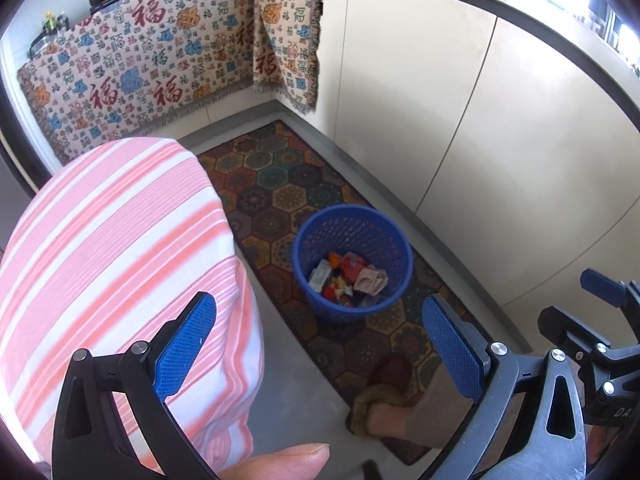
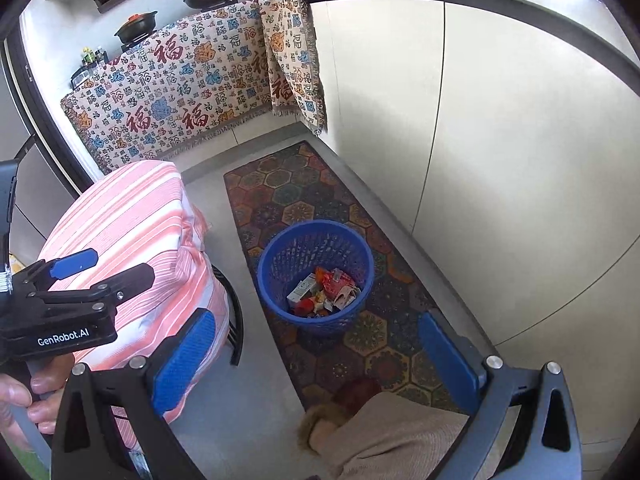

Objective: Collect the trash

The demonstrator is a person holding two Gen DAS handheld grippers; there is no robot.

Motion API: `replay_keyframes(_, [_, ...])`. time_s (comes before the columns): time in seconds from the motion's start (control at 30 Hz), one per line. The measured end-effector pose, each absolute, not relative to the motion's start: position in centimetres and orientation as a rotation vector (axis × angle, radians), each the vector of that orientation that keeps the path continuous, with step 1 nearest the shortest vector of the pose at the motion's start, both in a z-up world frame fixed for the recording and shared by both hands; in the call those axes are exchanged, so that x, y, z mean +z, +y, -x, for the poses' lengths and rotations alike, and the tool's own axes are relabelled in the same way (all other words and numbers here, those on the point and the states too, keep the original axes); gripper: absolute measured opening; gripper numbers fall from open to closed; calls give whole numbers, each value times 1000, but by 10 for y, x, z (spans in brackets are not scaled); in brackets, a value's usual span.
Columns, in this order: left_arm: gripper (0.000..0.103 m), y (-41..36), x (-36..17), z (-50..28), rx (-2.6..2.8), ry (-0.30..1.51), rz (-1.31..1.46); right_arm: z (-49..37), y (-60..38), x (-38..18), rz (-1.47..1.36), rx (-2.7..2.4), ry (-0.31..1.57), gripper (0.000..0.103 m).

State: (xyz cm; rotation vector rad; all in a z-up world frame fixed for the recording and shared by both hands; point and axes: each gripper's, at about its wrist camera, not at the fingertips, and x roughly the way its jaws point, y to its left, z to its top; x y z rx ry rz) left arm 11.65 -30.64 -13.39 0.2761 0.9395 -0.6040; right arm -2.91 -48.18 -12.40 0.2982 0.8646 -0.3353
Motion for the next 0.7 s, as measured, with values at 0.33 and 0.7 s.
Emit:
replay_keyframes(0.33, [102,-307,-132,-117,-603,941,-277,27,-479,-125,-298,-335,873,103])
replay_keyframes(0.7, [102,-306,-133,-118,-610,951,-273,24,-481,-126,-296,-339,873,103])
